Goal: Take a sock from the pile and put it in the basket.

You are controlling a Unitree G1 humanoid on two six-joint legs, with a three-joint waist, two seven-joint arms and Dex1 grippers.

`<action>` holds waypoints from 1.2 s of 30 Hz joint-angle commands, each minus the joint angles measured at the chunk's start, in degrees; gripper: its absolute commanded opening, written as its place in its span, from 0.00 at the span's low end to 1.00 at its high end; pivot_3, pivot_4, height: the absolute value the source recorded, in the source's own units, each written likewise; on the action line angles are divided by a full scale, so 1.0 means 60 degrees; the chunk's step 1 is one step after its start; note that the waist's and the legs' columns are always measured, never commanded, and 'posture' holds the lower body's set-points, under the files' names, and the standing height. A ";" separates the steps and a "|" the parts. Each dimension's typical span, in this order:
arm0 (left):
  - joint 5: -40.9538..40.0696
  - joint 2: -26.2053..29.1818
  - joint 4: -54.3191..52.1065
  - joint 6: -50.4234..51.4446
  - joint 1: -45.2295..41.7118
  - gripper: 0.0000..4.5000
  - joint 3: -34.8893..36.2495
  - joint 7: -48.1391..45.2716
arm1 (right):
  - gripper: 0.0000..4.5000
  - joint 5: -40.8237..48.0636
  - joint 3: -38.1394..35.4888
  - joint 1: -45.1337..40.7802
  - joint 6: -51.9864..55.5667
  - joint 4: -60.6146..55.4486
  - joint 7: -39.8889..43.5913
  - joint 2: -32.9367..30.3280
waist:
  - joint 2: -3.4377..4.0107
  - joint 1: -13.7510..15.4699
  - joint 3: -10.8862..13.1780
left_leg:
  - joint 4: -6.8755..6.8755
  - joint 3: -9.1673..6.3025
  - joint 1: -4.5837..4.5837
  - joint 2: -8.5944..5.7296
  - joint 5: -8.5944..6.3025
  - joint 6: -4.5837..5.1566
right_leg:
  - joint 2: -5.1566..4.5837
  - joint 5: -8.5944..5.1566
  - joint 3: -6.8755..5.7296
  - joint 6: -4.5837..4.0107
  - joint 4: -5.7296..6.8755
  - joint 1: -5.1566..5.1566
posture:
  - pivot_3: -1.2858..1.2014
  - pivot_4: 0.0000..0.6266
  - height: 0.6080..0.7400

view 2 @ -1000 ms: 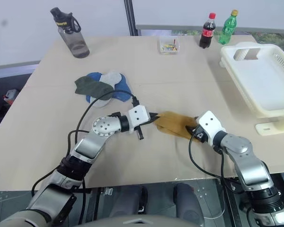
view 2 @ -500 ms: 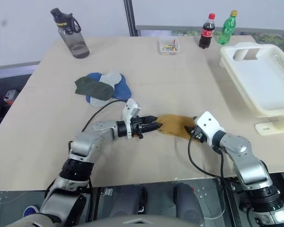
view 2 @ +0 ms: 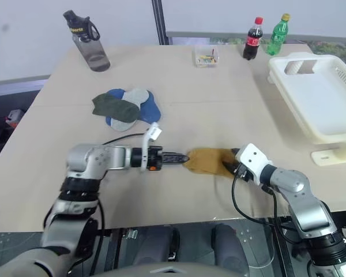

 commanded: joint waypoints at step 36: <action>-0.1898 -0.2191 0.2352 -0.0595 -0.1556 0.56 -0.0548 -0.0588 | 0.58 -0.0884 0.0126 0.1109 0.0329 -0.1758 -0.0546 -0.0059 | 0.0000 -0.0010 0.0000 | -0.0008 0.0007 0.0004 -0.0005 0.0001 -0.0004 | -0.0004 -0.0001 0.0012 -0.0002 -0.0002 -0.0003 | 0.52 0.24 1.00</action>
